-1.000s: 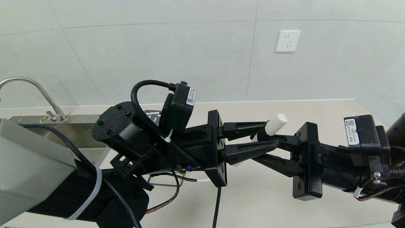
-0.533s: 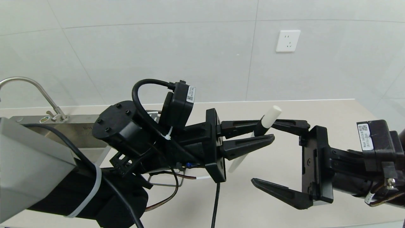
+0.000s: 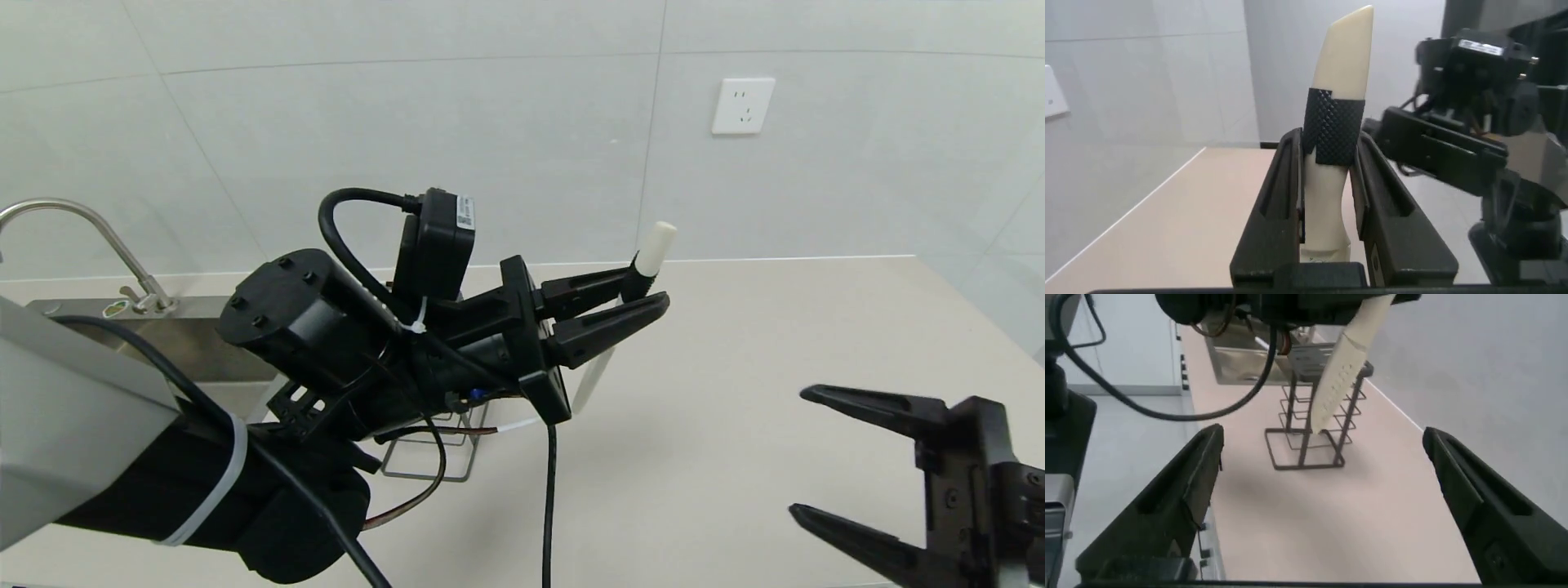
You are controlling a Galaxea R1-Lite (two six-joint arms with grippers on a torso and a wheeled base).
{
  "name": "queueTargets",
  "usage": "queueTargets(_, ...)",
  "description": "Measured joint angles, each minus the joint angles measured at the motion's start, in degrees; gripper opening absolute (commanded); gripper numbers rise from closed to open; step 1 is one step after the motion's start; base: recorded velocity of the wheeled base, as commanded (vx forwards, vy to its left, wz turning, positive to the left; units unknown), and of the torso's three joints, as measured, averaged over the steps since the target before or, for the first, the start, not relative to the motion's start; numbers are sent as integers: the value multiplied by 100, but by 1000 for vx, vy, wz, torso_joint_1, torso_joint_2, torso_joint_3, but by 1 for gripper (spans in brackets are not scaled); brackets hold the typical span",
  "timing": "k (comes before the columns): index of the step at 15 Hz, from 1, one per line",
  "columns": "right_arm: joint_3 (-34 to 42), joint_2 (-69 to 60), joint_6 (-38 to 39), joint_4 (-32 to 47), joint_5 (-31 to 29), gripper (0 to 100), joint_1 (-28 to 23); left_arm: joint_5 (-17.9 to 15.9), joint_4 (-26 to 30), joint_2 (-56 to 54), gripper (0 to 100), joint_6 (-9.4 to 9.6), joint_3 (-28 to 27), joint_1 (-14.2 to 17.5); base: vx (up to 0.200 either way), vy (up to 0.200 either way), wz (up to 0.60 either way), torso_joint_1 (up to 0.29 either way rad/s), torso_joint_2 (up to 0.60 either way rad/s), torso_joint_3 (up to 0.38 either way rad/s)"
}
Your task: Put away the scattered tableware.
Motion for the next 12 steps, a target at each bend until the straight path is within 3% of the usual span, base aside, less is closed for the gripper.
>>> queueTargets(3,457,-979,90,84,-35,0,-817,299,4,-57,0,105,-50,38,0,0,0,0,0,0)
queueTargets(7,603,-2630,432,649,-510,0,-1703,479,-2,-218,0,104,-63,295,0,0,0,0,0,0)
queueTargets(9,614,-3583,501,1469,-701,0,-1853,479,-5,-291,0,115,-44,366,0,0,0,0,0,0)
queueTargets(12,629,-5208,547,3402,-931,0,-1977,477,0,-334,0,118,-44,385,0,0,0,0,0,0)
